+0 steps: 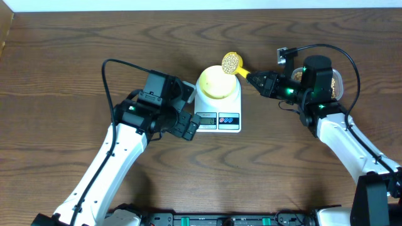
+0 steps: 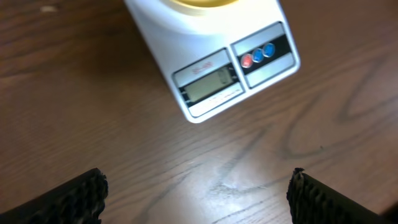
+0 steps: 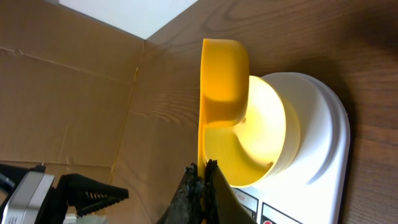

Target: Scoop item into bowl and weigh 50g on scale

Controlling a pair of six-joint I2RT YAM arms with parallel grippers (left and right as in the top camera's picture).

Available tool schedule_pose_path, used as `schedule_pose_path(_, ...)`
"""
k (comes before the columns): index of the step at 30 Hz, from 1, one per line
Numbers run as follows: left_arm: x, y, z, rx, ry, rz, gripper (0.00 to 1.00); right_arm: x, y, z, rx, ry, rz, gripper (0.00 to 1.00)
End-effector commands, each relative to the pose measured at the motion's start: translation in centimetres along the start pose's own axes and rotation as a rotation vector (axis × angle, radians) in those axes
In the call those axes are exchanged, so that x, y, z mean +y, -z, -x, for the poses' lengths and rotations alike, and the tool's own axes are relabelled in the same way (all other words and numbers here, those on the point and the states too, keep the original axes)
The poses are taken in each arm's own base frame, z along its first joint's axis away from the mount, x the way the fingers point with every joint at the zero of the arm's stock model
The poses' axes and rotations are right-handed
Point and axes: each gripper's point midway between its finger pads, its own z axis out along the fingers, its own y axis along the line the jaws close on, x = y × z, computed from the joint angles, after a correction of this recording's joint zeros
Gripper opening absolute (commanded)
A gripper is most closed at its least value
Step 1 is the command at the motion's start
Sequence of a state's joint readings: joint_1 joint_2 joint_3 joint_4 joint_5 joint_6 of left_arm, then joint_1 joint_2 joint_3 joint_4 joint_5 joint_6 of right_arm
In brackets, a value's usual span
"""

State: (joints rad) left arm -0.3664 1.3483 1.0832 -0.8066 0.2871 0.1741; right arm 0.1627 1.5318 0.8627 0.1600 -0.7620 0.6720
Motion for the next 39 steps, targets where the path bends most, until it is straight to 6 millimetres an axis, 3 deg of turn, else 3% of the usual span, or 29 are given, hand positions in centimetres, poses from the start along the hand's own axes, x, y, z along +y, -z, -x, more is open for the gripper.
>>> schedule_pose_path(1,-1.9,-0.3,-0.3,0.01,-0.066,-0.088,0.95,0.3,-0.3,-0.1,0.007,0.025,0.009,0.01)
schedule_pose_path(5,-3.2,-0.3,-0.8,0.025,-0.069,-0.151,0.95,0.3,-0.3,-0.1,0.006,0.025,0.009,0.01)
schedule_pose_path(12,-3.4,-0.8,-2.4,0.071,-0.112,-0.164,0.95,0.3,-0.3,0.0,0.002,0.028,0.008,0.01)
schedule_pose_path(18,-2.1,-1.1,-1.6,0.045,-0.124,-0.087,0.95,0.3,-0.3,0.0,0.002,0.028,0.008,0.01)
schedule_pose_path(27,-1.7,-1.1,1.3,-0.068,-0.049,-0.066,0.95,0.3,-0.3,0.0,0.002,0.028,0.008,0.01)
schedule_pose_path(32,-0.2,-1.1,1.2,-0.06,0.01,0.021,0.95,0.3,-0.3,0.0,0.002,0.028,0.008,0.01)
schedule_pose_path(39,-0.1,-1.1,1.2,-0.059,0.01,0.025,0.95,0.5,-0.3,0.2,-0.006,0.041,0.014,0.01)
